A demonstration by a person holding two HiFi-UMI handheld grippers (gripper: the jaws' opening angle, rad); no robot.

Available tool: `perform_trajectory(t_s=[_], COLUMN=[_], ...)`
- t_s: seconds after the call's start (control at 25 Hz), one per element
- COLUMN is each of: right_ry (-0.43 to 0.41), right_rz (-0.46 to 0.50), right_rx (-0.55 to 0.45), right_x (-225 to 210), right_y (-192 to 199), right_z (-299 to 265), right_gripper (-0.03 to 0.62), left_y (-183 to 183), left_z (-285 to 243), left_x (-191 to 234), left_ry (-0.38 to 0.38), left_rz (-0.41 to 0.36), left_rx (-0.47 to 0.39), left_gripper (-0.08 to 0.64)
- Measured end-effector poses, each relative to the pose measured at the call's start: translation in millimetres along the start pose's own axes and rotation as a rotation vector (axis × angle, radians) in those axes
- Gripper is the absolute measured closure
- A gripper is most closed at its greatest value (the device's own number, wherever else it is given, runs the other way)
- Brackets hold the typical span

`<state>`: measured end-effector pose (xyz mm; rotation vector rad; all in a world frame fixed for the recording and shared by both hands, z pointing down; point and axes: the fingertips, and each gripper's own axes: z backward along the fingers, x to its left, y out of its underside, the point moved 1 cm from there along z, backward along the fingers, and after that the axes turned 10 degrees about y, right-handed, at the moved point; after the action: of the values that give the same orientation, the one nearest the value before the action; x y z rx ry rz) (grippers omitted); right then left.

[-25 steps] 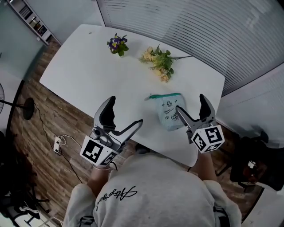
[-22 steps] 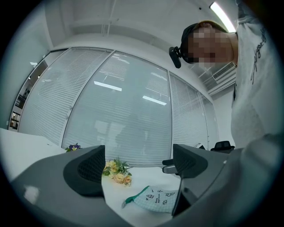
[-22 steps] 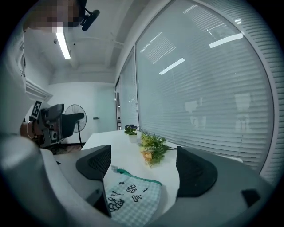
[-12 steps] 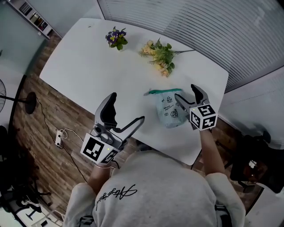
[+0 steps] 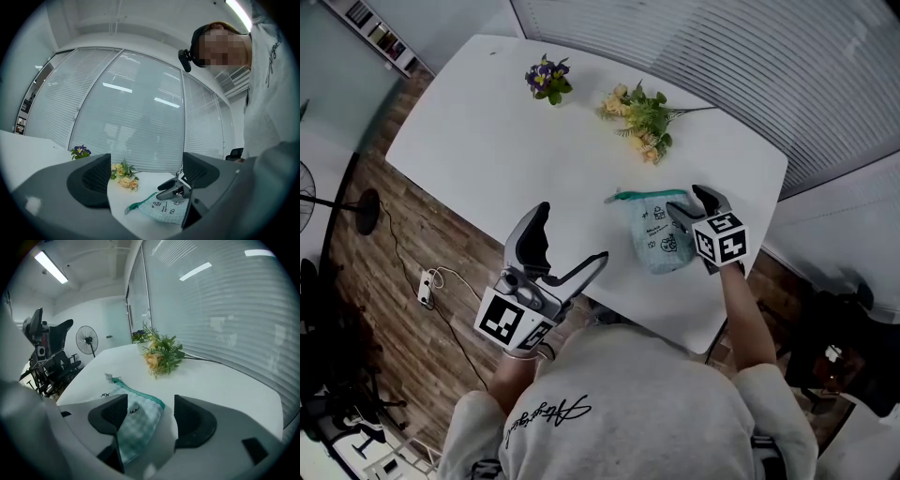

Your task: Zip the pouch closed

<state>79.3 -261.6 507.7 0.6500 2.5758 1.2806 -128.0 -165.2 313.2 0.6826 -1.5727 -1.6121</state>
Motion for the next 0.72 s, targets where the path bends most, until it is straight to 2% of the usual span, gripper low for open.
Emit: perform_trajectory(t_s=[0.28, 0.56, 0.72], right_ry=[-0.021, 0.024, 0.047], right_rz=[0.034, 0.098, 0.111], right_rx=[0.071, 0.105, 0.093], right_x=[6, 7, 6], right_y=[12, 16, 15], right_z=[-7, -10, -10], right_gripper=[0.328, 0.381, 0.435], left_y=[4, 6, 6], left_z=[0, 4, 4], left_x=[-2, -3, -4], left_ry=[-0.015, -0.025, -0.024], left_rz=[-0.002, 0.009, 0.010], left_rx=[0.009, 0.006, 0.006], left_gripper=[0.100, 0.100, 0.100])
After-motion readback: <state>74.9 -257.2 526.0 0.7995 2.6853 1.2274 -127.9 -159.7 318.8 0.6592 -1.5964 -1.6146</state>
